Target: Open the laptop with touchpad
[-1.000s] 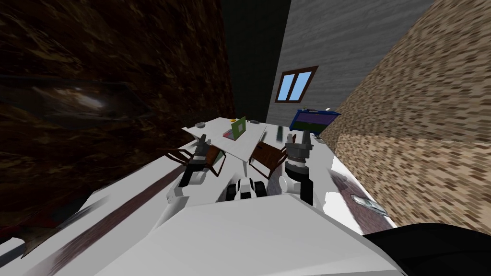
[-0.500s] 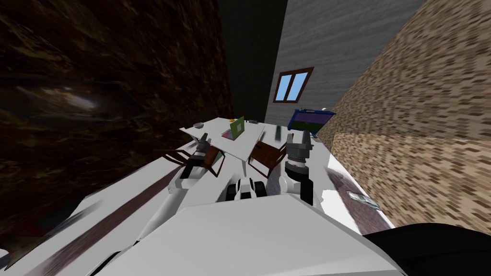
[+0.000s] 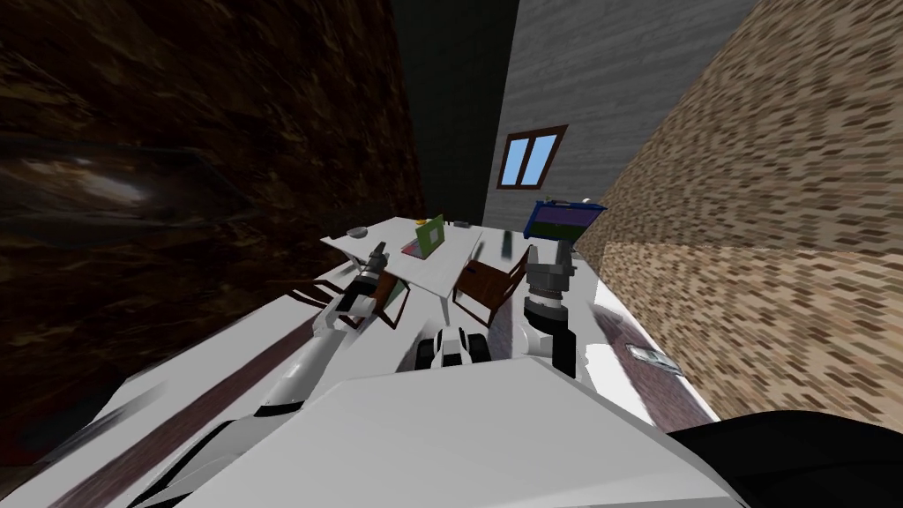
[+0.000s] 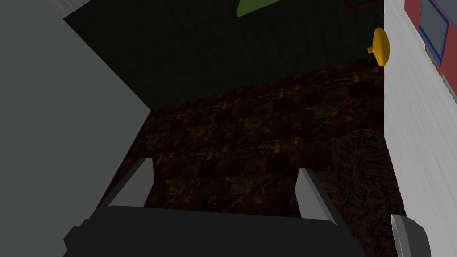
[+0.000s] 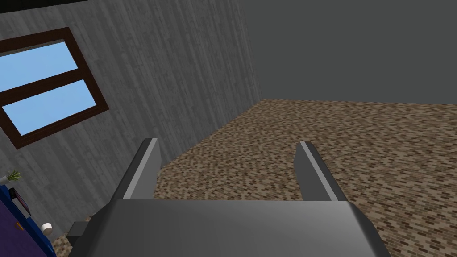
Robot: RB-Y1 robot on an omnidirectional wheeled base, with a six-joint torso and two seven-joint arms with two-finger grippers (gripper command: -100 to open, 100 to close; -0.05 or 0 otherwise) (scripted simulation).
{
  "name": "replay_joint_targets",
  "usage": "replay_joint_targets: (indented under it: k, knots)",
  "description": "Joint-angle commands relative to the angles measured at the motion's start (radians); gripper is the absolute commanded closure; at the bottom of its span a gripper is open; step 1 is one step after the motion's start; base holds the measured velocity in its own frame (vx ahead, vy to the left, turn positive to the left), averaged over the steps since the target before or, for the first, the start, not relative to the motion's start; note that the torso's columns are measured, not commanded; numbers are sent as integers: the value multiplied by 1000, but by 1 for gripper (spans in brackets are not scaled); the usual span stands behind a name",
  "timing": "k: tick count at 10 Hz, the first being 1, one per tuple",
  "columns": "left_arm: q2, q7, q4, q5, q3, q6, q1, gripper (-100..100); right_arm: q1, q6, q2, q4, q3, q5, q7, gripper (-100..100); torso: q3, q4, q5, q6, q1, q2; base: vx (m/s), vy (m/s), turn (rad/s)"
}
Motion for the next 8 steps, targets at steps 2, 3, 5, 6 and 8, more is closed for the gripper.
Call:
replay_joint_targets:
  k: [2, 3, 5, 6, 8]
  knots:
    - [46, 15, 97, -2, -41, 66, -91, -100, 0, 0, 0, 0, 0, 0, 0, 0, -1, 0, 0, 0, 0, -1, 37, -93, -65]
    - [58, 19, 123, -4, -53, 84, -117, -100, 0, 0, 0, 0, 0, 0, 0, 0, 0, 0, 0, 0, 1, 0, 42, -81, -59]
    - [81, 25, 172, -8, -77, 120, -166, -100, 0, 0, 0, 0, 0, 0, 0, 0, 0, 0, 1, 0, 2, 0, 47, -84, -58]
    - [92, 28, 193, -10, -88, 137, -189, -100, 0, 0, 0, 0, 0, 0, 0, 0, 0, 0, 0, 0, 1, 0, 59, -85, -62]
    - [111, 34, 232, -12, -109, 167, -231, -100, 0, 0, 0, 0, 0, 0, 0, 0, 0, 0, 0, 0, 1, 0, 49, -79, -57]
